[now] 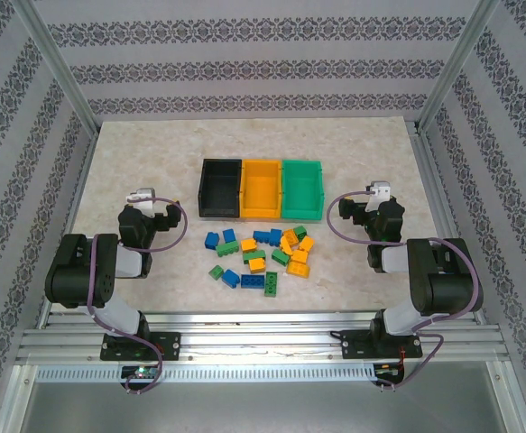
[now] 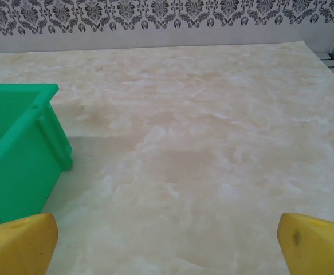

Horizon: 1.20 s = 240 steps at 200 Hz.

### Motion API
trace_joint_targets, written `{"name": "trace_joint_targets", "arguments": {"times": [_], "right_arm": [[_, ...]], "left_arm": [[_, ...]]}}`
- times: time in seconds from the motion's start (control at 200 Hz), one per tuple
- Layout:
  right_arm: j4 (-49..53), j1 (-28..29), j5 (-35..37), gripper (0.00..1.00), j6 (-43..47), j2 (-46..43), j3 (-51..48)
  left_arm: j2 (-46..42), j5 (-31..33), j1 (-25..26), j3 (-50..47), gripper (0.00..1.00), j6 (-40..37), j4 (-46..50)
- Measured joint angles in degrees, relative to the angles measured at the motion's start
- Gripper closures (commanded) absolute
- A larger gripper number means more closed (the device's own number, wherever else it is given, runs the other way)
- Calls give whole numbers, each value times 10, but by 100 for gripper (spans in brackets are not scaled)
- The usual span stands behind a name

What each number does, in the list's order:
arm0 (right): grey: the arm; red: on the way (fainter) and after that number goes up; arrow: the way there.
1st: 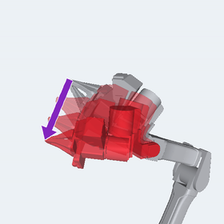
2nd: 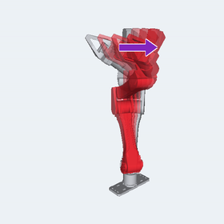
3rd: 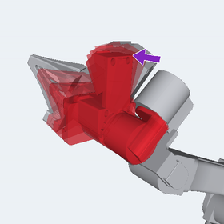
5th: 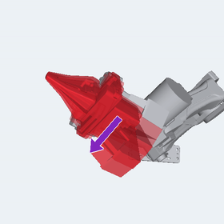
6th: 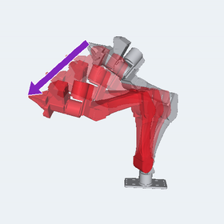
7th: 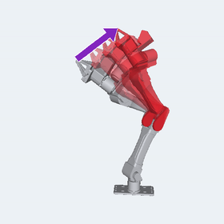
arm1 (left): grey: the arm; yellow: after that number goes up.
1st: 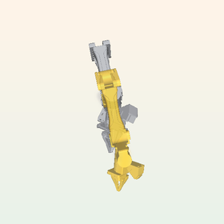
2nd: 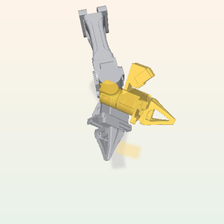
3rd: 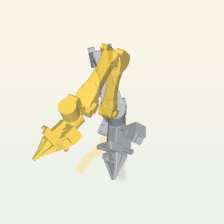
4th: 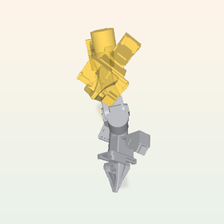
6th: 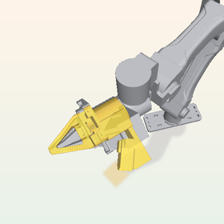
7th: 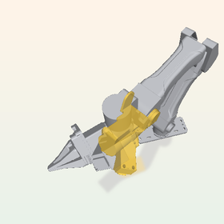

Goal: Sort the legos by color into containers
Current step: Pick up the lego from the center of the table.

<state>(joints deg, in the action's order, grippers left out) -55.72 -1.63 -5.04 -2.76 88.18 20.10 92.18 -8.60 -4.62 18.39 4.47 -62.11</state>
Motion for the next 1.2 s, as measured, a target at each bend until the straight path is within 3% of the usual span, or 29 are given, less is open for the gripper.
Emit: {"name": "trace_joint_targets", "arguments": {"times": [0.565,0.849,1.199], "right_arm": [[0,0,0,2,0,0,0],[0,0,0,2,0,0,0],[14,4,1,2,0,-23,-1]], "left_arm": [[0,-1,0,0,1,0,4],[0,-77,4,15,1,-42,35],[-10,-30,5,13,1,-39,50]]}}
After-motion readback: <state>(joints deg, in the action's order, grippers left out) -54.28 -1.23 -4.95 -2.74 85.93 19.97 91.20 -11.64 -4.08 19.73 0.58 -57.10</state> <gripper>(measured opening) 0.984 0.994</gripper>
